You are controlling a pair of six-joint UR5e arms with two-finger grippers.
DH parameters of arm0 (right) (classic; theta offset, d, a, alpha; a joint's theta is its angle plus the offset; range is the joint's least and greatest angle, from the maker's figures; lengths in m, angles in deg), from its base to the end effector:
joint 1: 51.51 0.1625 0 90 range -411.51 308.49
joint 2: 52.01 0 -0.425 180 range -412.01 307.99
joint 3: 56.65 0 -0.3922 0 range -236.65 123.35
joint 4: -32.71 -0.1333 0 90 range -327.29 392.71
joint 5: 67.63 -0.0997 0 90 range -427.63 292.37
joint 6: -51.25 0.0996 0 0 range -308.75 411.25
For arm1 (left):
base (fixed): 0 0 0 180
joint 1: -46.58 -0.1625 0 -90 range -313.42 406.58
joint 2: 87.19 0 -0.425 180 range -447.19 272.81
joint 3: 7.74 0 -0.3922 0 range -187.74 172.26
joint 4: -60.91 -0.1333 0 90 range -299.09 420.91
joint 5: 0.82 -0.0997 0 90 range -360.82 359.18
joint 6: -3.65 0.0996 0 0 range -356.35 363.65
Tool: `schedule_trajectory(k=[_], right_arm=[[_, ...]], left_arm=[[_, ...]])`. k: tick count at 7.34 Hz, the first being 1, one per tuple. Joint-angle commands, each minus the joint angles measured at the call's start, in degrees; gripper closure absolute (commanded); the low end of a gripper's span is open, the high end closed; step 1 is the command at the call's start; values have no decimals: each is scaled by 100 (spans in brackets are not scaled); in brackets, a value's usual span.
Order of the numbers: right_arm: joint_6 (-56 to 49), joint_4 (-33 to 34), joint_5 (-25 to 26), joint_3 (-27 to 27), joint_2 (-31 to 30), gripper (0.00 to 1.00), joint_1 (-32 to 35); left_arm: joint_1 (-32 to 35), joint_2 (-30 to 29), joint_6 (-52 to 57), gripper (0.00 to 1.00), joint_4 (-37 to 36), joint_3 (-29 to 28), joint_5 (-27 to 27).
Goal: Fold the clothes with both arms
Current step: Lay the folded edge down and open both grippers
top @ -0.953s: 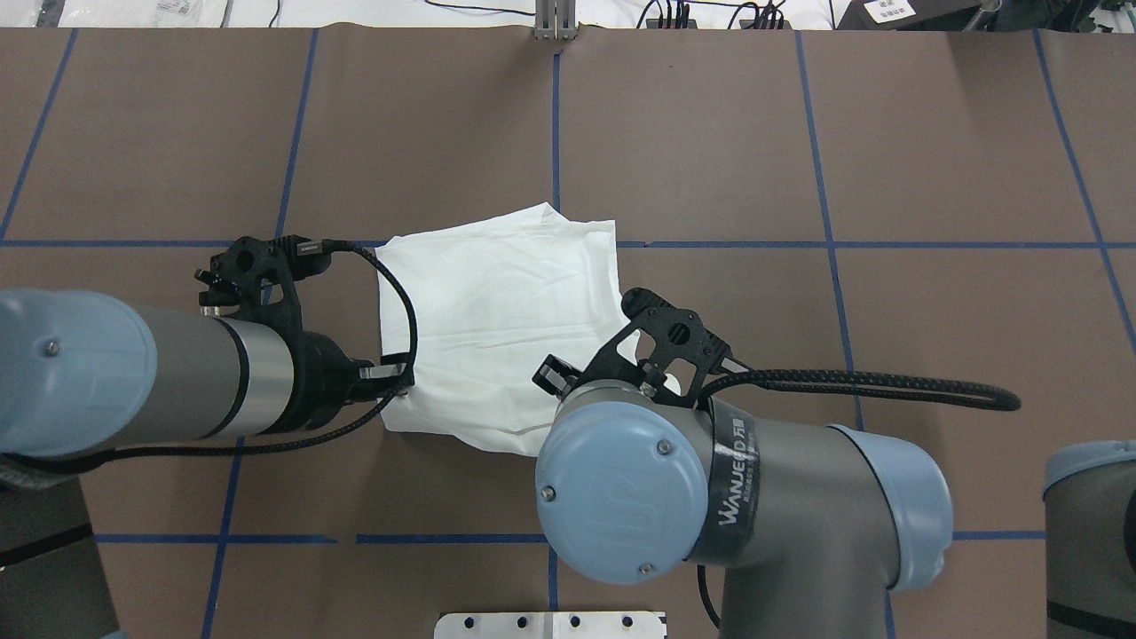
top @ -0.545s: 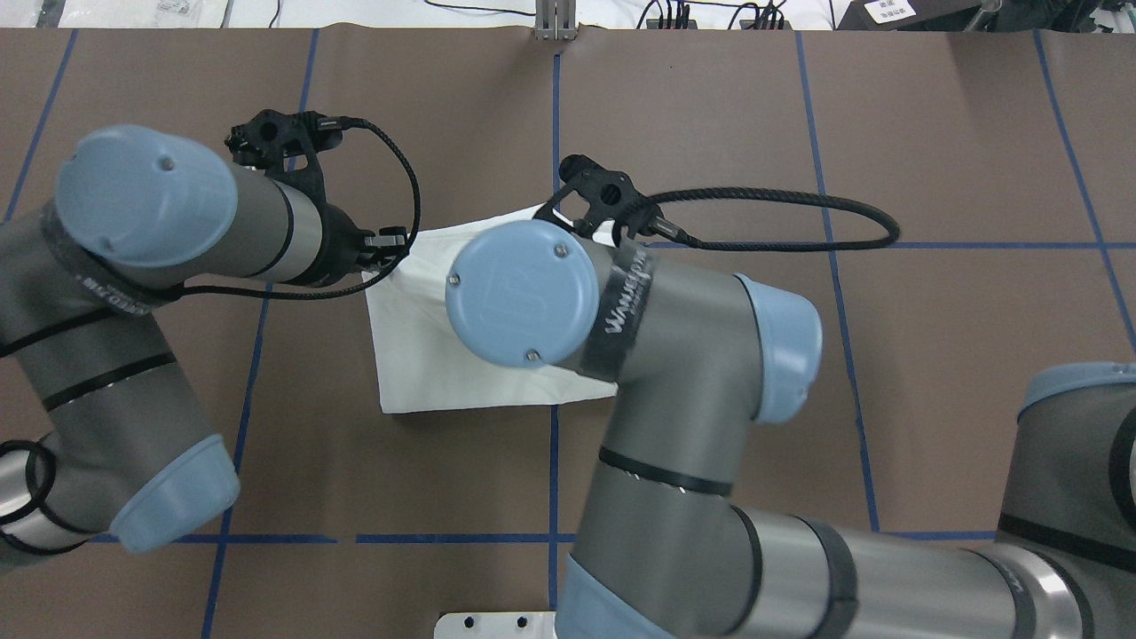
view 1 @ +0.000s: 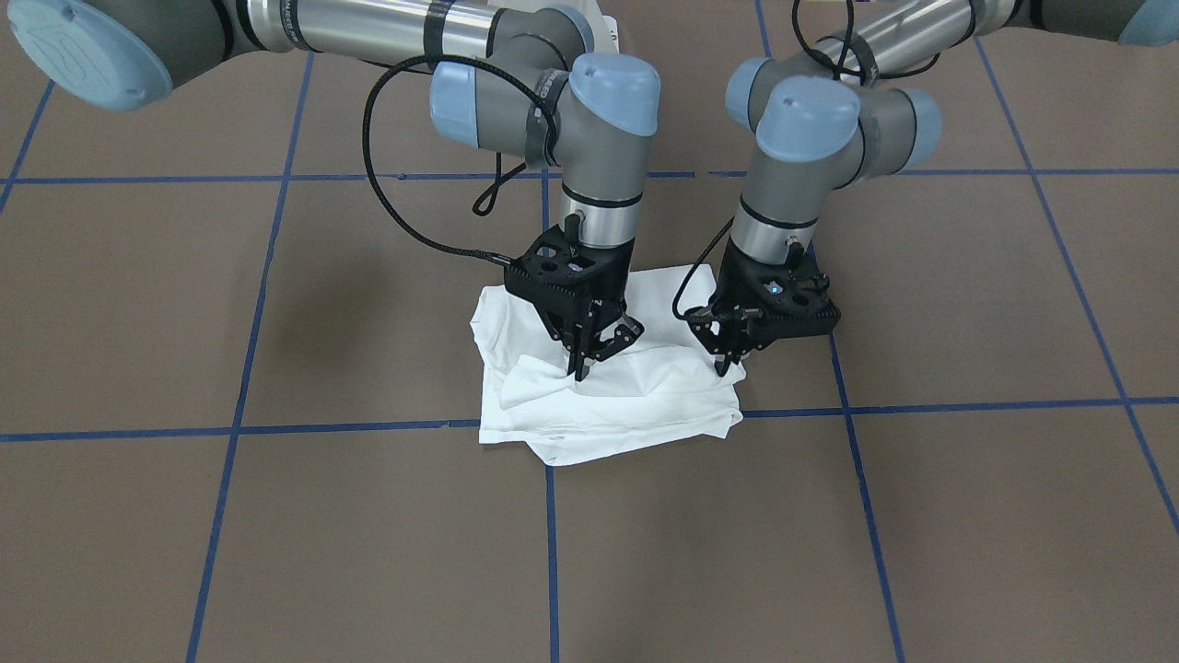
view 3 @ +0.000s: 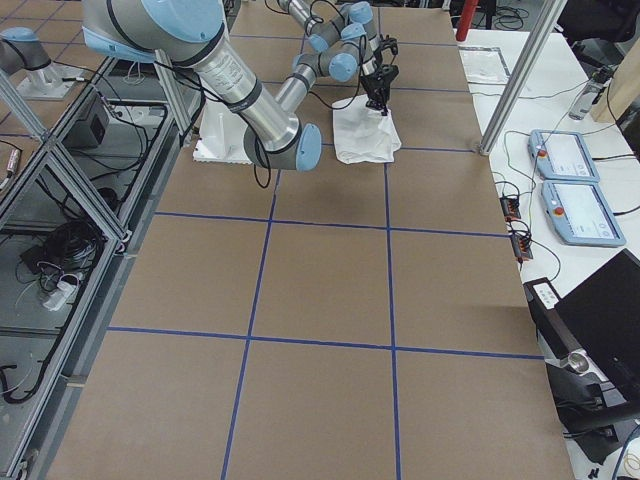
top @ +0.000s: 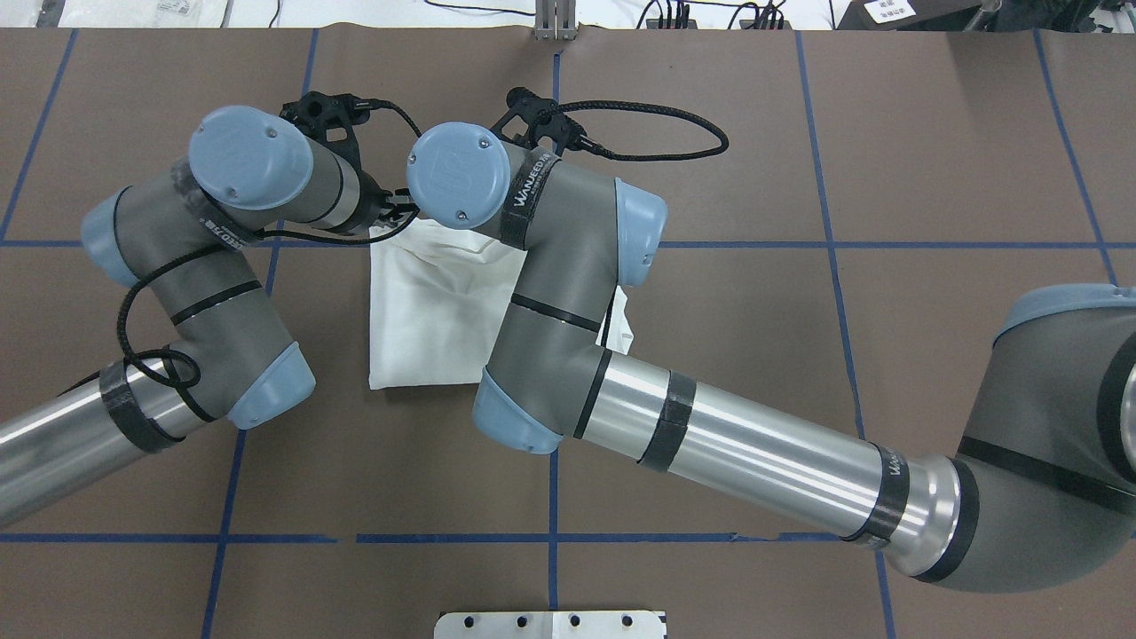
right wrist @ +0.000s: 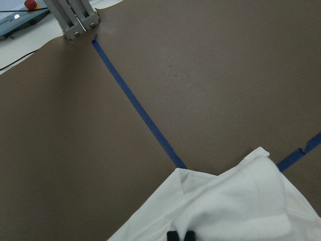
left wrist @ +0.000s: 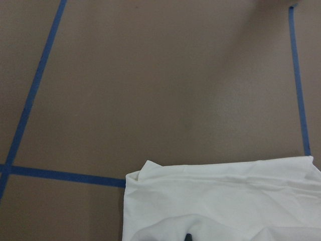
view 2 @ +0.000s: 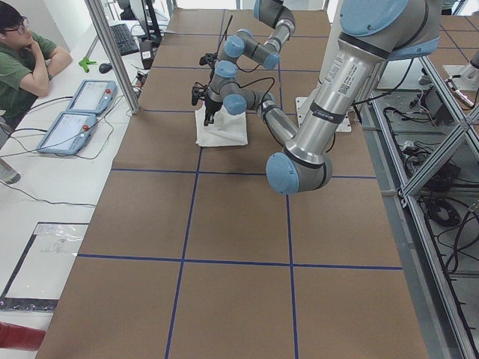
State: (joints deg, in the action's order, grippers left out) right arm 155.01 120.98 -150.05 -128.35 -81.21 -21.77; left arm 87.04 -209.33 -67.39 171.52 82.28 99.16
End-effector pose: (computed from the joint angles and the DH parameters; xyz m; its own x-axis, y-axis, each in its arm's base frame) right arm -0.6224 -0.5242 0.1061 0.4683 0.5391 0.7000 -0.7032 0.7071 -0.0741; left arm 0.4547 -0.5403 0.2936 0.6089 -0.0987 -0.7871 0.3556 0.9209 0.1595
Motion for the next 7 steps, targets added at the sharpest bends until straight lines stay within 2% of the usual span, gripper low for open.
schedule_trajectory(k=[1, 2, 3, 4, 5, 7], right_arm=[[-154, -152, -11, 358, 11, 100, 23], [-302, -152, -11, 358, -24, 100, 41], [-469, -152, -11, 358, -25, 72, 67], [-853, -169, -2, 350, -16, 16, 76], [-944, -169, -2, 324, 10, 0, 76], [-928, -169, 32, 332, 2, 0, -151]], left_arm=[[6, -100, 20, 100, 487, -643, -4], [6, -100, 20, 100, 487, -635, -4], [23, -100, 29, 58, 522, -627, 4], [93, -92, 490, 1, 801, -618, 39], [320, -57, 860, 0, 847, -600, 57], [742, 109, 1765, 0, 865, -600, 651]])
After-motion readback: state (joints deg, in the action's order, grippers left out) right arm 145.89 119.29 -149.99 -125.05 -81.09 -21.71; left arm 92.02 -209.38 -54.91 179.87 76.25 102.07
